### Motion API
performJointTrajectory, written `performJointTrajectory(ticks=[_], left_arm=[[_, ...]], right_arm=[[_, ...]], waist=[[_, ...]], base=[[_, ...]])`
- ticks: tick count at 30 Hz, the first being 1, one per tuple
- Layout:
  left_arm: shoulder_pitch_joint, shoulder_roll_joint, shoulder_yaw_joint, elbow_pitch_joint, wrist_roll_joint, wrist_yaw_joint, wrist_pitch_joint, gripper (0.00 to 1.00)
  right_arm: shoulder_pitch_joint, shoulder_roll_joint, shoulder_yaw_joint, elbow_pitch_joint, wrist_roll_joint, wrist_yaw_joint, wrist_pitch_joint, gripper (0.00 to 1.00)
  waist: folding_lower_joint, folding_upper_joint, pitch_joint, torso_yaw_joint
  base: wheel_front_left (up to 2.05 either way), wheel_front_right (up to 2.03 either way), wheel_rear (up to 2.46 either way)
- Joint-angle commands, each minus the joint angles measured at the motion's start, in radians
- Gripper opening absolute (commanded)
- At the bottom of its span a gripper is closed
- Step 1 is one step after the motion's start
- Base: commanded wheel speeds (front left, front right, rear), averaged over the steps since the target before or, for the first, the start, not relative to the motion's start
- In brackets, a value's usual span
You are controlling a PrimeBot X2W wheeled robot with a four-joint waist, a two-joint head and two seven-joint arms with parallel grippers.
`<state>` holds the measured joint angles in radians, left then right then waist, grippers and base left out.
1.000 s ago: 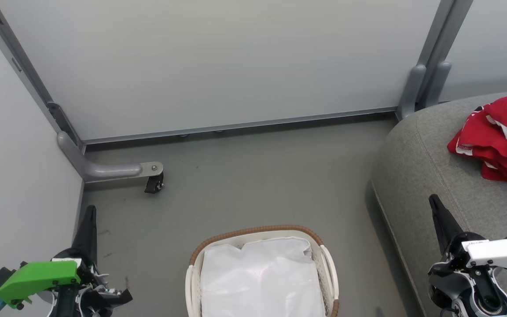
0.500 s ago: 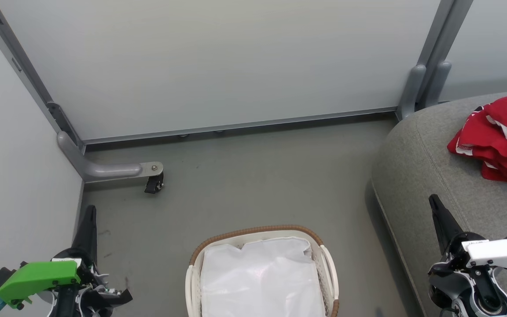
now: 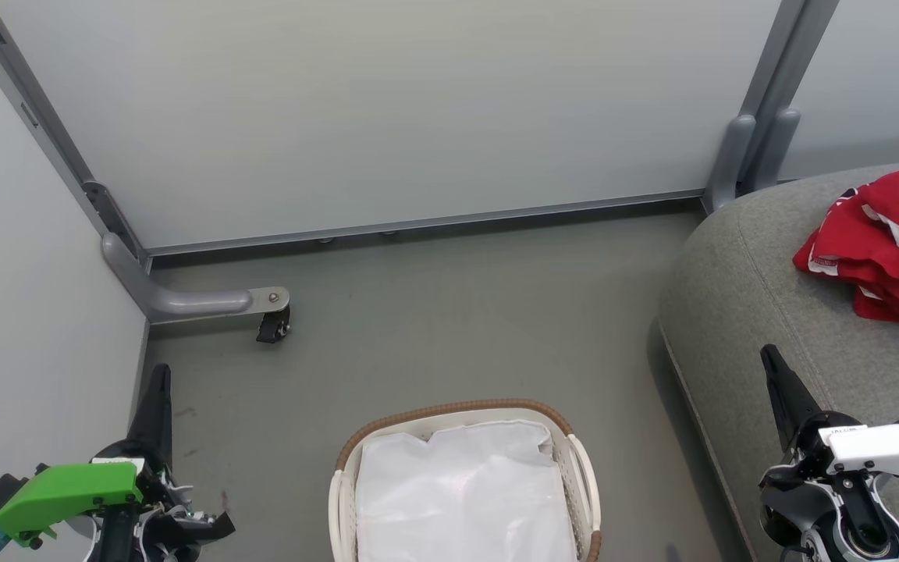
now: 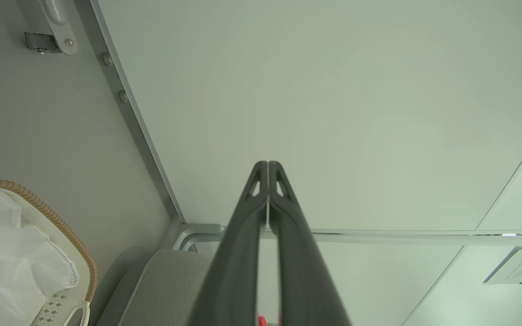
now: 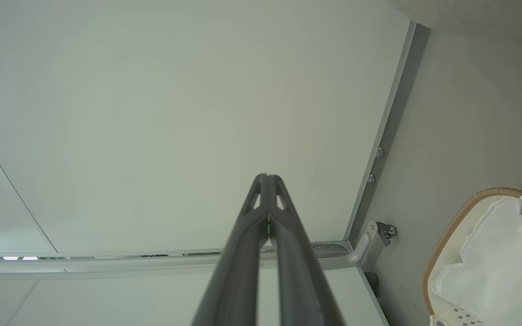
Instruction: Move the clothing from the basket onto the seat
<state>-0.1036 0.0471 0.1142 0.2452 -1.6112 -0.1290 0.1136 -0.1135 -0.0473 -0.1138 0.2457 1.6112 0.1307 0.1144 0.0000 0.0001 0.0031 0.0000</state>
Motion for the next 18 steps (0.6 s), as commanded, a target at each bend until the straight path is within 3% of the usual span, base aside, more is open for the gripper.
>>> performJointTrajectory(ticks=[1, 18], left_arm=[[-0.01, 0.006, 0.002, -0.001, -0.003, -0.004, 0.004, 0.0], [-0.01, 0.006, 0.002, -0.001, -0.004, -0.004, 0.004, 0.0]], right_arm=[[0.011, -0.006, -0.002, -0.004, 0.003, 0.0, 0.003, 0.0], [0.011, -0.006, -0.002, -0.004, 0.004, 0.0, 0.003, 0.0]], waist=[[0.0, -0.0001, 0.0, 0.0], [0.0, -0.0001, 0.0, 0.0]], base=[[0.0, 0.0, 0.0], [0.0, 0.0, 0.0]])
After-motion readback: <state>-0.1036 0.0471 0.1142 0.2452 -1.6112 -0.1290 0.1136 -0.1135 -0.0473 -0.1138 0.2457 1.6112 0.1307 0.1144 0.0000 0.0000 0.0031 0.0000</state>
